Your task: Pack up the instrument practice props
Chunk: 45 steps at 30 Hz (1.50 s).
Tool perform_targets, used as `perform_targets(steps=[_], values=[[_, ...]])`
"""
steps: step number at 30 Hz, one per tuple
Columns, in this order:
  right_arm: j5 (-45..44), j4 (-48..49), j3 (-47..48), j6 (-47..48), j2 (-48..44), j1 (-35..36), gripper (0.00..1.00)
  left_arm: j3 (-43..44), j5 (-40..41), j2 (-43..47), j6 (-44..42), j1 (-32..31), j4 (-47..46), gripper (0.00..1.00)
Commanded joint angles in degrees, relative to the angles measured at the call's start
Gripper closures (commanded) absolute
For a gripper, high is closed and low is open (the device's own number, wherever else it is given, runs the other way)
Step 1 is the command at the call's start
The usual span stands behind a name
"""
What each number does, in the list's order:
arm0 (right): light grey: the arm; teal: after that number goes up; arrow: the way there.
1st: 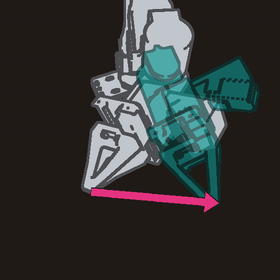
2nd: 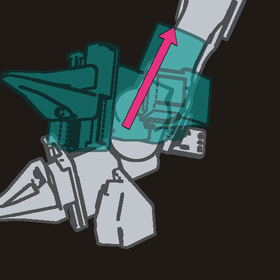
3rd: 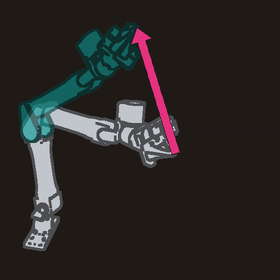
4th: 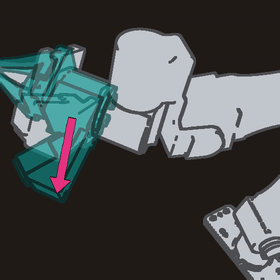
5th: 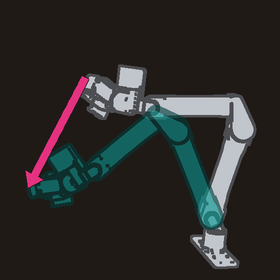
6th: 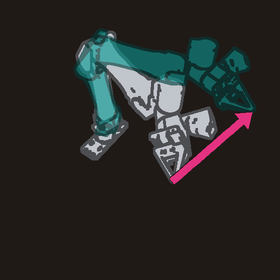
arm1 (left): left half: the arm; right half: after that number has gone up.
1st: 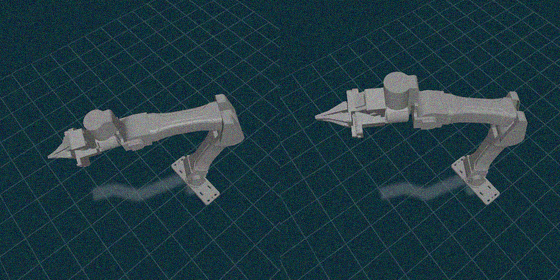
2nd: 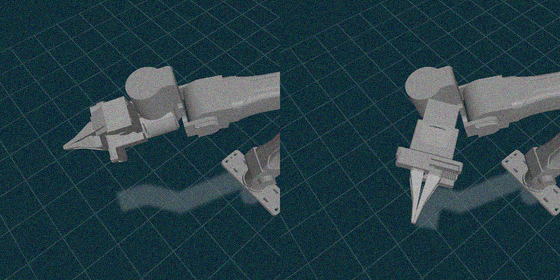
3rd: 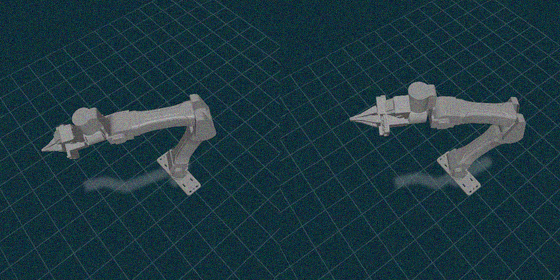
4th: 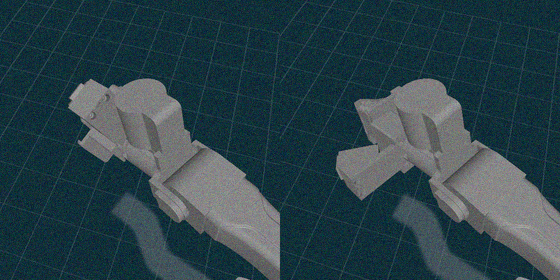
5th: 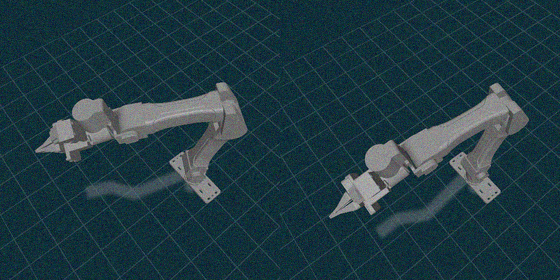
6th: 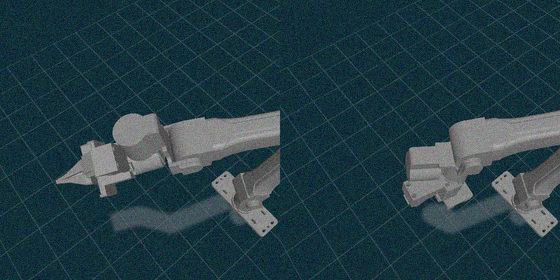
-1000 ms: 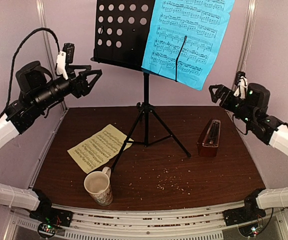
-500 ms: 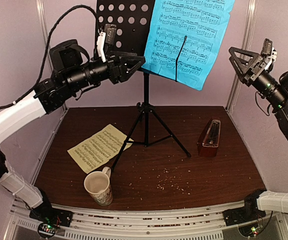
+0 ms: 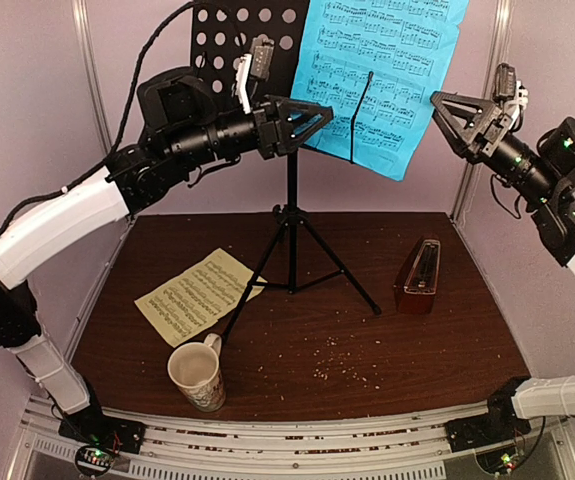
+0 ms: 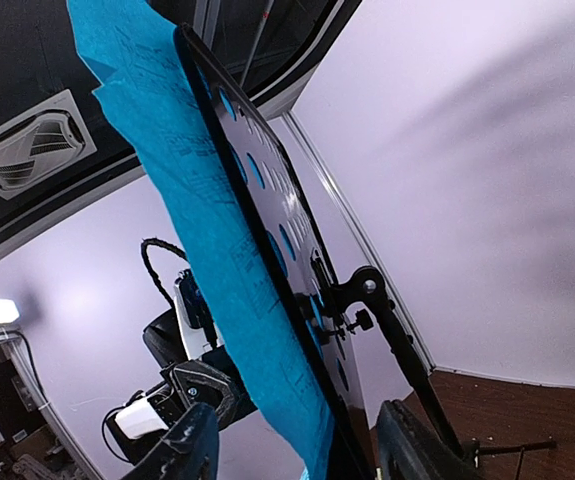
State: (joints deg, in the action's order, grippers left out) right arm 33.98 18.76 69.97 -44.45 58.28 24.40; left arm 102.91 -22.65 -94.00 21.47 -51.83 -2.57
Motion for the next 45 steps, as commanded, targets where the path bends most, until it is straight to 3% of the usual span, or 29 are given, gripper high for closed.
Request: perform_targets(steps=[1, 7, 23, 34, 41, 45], values=[[-0.80, 1.72, 2.04, 2.05, -0.08, 1.04, 0.49, 3.76, -2.55, -1.99, 1.91, -0.53, -4.33, 0.45], [-3.92, -0.43, 3.76, 6.47, 0.65, 3.15, 0.65, 9.79, -2.95, -6.33, 2.48, -0.98, -2.54, 0.46], [-8.98, -2.68, 5.18, 10.97, 1.84, 5.15, 0.80, 16.35, -4.43, -12.81, 4.68, -1.67, -2.62, 0.62], [-10.20, -2.87, 4.86, 12.00, 1.92, 5.22, 0.94, 17.67, -5.85, -14.05, 4.89, -2.91, -3.69, 0.57], [-10.33, -2.62, 4.74, 12.01, 1.84, 5.22, 0.97, 18.02, -5.82, -14.46, 4.85, -3.01, -3.92, 0.67], [-10.42, -2.53, 4.60, 12.14, 1.73, 5.26, 0.99, 17.94, -5.69, -14.55, 4.98, -3.09, -4.45, 0.82]])
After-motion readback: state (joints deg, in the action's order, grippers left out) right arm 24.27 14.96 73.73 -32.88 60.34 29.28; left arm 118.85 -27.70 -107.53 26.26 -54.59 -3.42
